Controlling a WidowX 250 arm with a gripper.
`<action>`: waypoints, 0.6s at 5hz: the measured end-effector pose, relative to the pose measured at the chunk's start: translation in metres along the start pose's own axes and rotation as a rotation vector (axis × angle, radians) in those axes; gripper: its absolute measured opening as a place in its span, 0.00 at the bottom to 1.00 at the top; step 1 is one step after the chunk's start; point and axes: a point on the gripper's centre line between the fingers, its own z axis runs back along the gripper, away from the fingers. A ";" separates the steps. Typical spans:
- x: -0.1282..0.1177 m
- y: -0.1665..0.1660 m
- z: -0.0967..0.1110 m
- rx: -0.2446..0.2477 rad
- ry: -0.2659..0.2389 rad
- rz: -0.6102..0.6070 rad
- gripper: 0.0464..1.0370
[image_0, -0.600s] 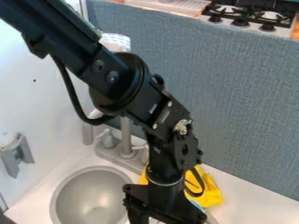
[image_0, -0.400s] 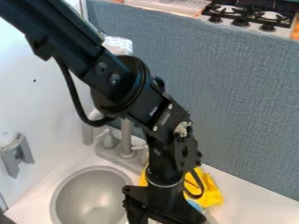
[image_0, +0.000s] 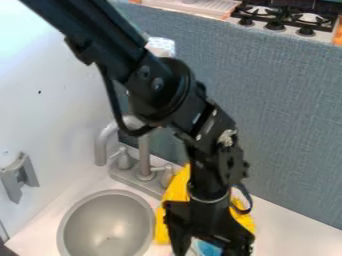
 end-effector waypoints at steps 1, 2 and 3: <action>0.013 -0.004 -0.005 0.001 -0.022 -0.009 0.96; 0.026 -0.006 -0.013 0.021 -0.021 -0.023 0.96; 0.036 -0.010 -0.021 0.043 -0.013 -0.021 0.96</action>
